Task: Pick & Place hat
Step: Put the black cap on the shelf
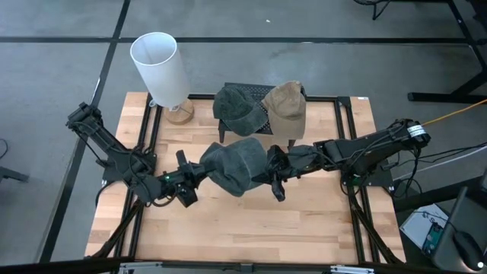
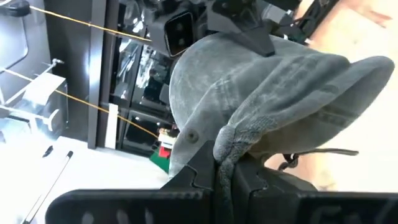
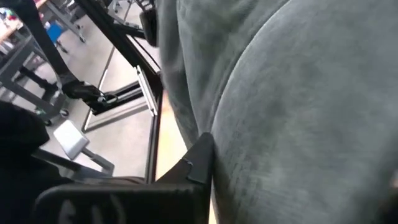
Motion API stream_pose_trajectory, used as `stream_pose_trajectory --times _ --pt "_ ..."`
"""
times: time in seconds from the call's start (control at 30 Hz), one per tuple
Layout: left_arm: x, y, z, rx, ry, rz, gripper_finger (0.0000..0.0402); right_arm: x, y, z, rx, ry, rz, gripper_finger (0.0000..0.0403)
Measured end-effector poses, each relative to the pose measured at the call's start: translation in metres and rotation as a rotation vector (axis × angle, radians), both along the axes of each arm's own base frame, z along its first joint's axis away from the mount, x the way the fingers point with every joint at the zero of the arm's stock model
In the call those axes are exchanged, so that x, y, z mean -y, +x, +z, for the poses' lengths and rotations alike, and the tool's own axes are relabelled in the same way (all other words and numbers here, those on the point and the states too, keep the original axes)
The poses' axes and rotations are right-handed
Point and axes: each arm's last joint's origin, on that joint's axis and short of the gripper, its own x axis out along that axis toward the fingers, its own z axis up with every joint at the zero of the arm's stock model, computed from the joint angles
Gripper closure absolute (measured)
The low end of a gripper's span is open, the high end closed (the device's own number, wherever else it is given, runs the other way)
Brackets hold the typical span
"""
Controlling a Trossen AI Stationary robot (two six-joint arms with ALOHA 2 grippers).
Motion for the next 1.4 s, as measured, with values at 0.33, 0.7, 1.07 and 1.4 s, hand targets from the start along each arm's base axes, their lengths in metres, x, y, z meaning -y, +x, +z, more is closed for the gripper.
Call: stream_pose_trajectory --times 0.33,0.7,1.07,1.4 --pt "0.013 -0.012 0.002 0.006 -0.013 -0.093 0.0394 0.004 0.0 -0.003 -0.028 -0.013 -0.005 0.0244" --pt "0.025 -0.028 0.007 0.046 -0.104 -0.168 0.0394 0.013 -0.001 -0.012 -0.11 -0.097 -0.033 0.0058" --pt "0.016 -0.022 0.01 0.053 -0.186 -0.25 0.0394 0.006 0.029 -0.018 0.081 -0.318 0.065 0.003" --pt "-0.004 -0.003 0.01 0.046 -0.225 -0.272 0.0394 -0.004 0.063 -0.034 0.272 -0.397 0.145 0.003"
